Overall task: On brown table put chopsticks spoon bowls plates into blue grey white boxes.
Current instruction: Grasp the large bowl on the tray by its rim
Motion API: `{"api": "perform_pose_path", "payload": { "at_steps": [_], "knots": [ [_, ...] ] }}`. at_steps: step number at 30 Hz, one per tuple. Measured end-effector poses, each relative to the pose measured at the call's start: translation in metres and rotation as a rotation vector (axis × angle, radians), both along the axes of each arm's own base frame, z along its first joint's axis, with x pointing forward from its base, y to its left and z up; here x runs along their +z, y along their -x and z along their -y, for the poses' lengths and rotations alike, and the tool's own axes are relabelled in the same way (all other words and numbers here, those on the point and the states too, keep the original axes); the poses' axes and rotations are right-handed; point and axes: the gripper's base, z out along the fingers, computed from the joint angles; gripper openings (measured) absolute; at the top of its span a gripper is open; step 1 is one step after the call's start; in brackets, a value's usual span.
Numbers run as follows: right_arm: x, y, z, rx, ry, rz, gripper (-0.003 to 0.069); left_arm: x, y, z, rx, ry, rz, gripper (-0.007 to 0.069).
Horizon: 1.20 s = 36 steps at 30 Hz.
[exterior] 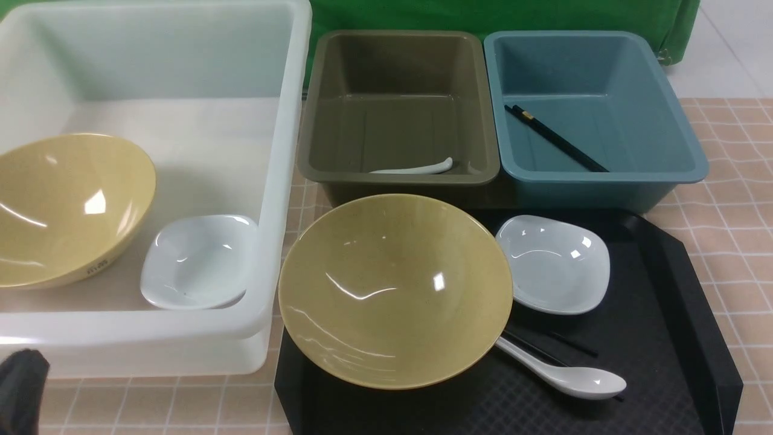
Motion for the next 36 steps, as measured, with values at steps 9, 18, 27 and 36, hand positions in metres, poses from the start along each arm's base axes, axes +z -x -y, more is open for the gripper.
{"api": "perform_pose_path", "payload": {
  "at_steps": [9,18,27,36],
  "knots": [
    [0.006,-0.002,0.000,-0.003,0.007,0.079,0.0237,0.025,0.003,-0.003,0.031,-0.008,0.274,-0.0007],
    [0.060,0.005,0.004,-0.041,-0.009,0.693,0.0237,0.053,0.015,-0.006,0.063,0.011,0.620,-0.0007],
    [0.071,0.011,0.008,-0.029,-0.389,0.834,0.0237,0.072,0.032,-0.008,0.037,0.145,0.896,-0.0007],
    [0.086,0.013,0.009,-0.030,-0.382,0.883,0.0215,0.138,0.035,-0.004,0.005,0.134,0.754,-0.0007]
  ]
}}
